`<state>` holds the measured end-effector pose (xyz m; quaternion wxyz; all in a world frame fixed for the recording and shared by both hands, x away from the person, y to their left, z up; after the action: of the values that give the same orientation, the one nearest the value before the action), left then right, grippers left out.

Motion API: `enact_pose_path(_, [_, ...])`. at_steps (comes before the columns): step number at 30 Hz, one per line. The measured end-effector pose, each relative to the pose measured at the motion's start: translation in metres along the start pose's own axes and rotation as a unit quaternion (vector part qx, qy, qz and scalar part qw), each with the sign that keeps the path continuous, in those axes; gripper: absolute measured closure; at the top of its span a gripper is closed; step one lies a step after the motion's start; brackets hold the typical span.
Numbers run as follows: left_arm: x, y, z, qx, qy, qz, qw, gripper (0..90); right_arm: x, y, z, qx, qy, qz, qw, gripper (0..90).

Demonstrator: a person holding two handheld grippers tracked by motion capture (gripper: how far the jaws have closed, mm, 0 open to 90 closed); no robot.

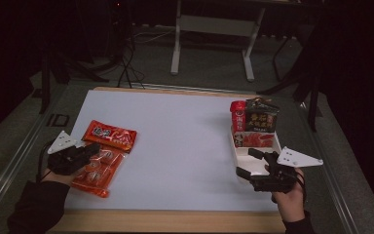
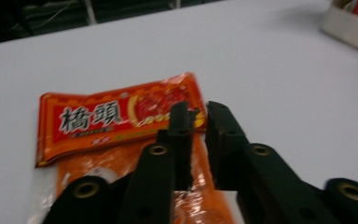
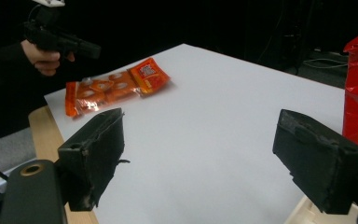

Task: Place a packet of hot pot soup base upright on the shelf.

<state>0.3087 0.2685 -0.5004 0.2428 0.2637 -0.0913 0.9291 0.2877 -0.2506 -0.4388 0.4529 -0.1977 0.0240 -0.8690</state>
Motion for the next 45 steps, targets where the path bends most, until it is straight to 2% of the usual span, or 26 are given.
enact_pose_path(3, [-0.005, -0.012, -0.007, 0.008, -0.022, 0.02, 0.9995, 89.1, -0.002, -0.001, -0.002, -0.001, -0.003, 0.003, 1.0, 16.2])
enact_pose_path(6, [-0.01, -0.025, -0.013, 0.006, -0.045, 0.036, 0.9983, 90.0, -0.003, -0.002, -0.004, 0.0, -0.004, 0.01, 0.9999, 16.2])
enact_pose_path(10, [-0.017, -0.04, -0.024, 0.022, -0.063, 0.042, 0.9969, 90.0, -0.004, -0.004, -0.006, 0.002, -0.005, 0.016, 0.9999, 16.2])
enact_pose_path(14, [-0.022, -0.053, -0.037, 0.03, -0.087, 0.063, 0.9938, 90.0, -0.005, -0.004, -0.006, -0.007, -0.001, 0.029, 0.9995, 16.2])
enact_pose_path(17, [-0.025, -0.06, -0.045, 0.042, -0.096, 0.067, 0.9923, 90.0, -0.006, -0.004, -0.007, -0.003, -0.002, 0.031, 0.9995, 16.2])
enact_pose_path(22, [-0.033, -0.068, -0.054, 0.038, -0.121, 0.088, 0.988, 90.0, -0.008, -0.007, -0.006, 0.006, -0.004, 0.03, 0.9995, 16.2])
enact_pose_path(23, [-0.034, -0.068, -0.054, 0.045, -0.12, 0.083, 0.9883, 90.0, -0.008, -0.007, -0.007, 0.009, -0.007, 0.028, 0.9995, 16.2])
enact_pose_path(25, [-0.04, -0.068, -0.057, 0.039, -0.132, 0.081, 0.9871, 90.0, -0.01, -0.008, -0.007, 0.01, -0.009, 0.03, 0.9995, 16.2])
enact_pose_path(29, [-0.044, -0.07, -0.058, 0.039, -0.137, 0.082, 0.9864, 90.0, -0.011, -0.008, -0.009, 0.01, -0.013, 0.03, 0.9994, 16.2])
enact_pose_path(31, [-0.045, -0.068, -0.058, 0.03, -0.143, 0.083, 0.9859, 90.0, -0.011, -0.007, -0.009, 0.01, -0.014, 0.03, 0.9994, 16.2])
enact_pose_path(33, [-0.045, -0.067, -0.058, 0.035, -0.144, 0.08, 0.9857, 90.0, -0.012, -0.007, -0.009, 0.009, -0.014, 0.031, 0.9994, 16.2])
enact_pose_path(39, [-0.048, -0.057, -0.056, 0.041, -0.138, 0.064, 0.9875, 90.0, -0.012, -0.008, -0.009, 0.01, -0.016, 0.031, 0.9994, 16.3])
enact_pose_path(41, [-0.05, -0.05, -0.055, 0.057, -0.132, 0.055, 0.988, 90.0, -0.012, -0.007, -0.009, 0.01, -0.015, 0.031, 0.9994, 16.3])
enact_pose_path(42, [-0.05, -0.047, -0.054, 0.059, -0.131, 0.048, 0.9884, 90.0, -0.012, -0.007, -0.009, 0.01, -0.015, 0.031, 0.9994, 16.3])
enact_pose_path(45, [-0.055, -0.033, -0.05, 0.034, -0.133, 0.039, 0.9897, 90.0, -0.013, -0.008, -0.009, 0.009, -0.016, 0.031, 0.9994, 16.2])
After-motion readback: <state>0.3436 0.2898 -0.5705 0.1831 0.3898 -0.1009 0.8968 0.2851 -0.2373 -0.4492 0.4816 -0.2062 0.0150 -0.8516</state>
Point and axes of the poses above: each handheld gripper's, and its own axes: x roughly backward along the jaws, z roughly out of its top, y roughly to its right, the point moved 5 cm from there along -x, roughly forward along the jaws, and after that the axes turned 6 degrees about -x, right-handed, at the moved point
